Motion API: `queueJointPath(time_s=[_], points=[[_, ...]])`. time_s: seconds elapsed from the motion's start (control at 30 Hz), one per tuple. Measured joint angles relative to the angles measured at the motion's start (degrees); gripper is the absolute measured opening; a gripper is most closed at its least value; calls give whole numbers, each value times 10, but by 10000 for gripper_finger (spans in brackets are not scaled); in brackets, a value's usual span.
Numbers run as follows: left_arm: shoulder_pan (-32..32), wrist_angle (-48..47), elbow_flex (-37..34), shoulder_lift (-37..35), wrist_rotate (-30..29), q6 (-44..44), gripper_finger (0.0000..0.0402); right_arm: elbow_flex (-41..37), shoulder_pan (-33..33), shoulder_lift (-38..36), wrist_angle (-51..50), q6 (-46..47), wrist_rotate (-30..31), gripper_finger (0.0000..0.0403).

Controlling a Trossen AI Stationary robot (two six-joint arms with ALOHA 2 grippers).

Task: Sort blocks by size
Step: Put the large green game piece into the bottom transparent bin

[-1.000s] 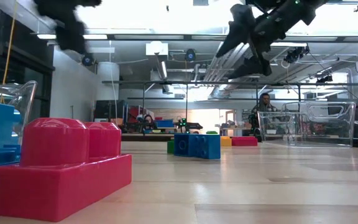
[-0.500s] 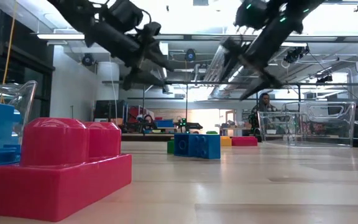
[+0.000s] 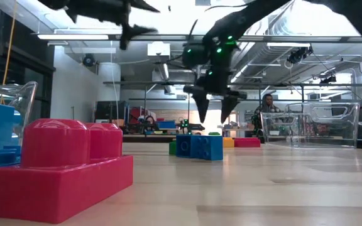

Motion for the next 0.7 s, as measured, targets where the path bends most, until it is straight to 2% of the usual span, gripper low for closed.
queueJointPath(time_s=[0.1,0.3,0.5,0.7], points=[[0,-21,1,-39,-18,4,216,31,1,29,-21,1,11,295],[0,-61,1,-77,-26,14,216,34,-8,57,-49,26,11,249],[-1,-73,1,-76,-27,18,216,34,-14,76,-24,46,4,211],[-1,-97,0,-71,-28,15,216,35,-6,77,5,52,7,199]])
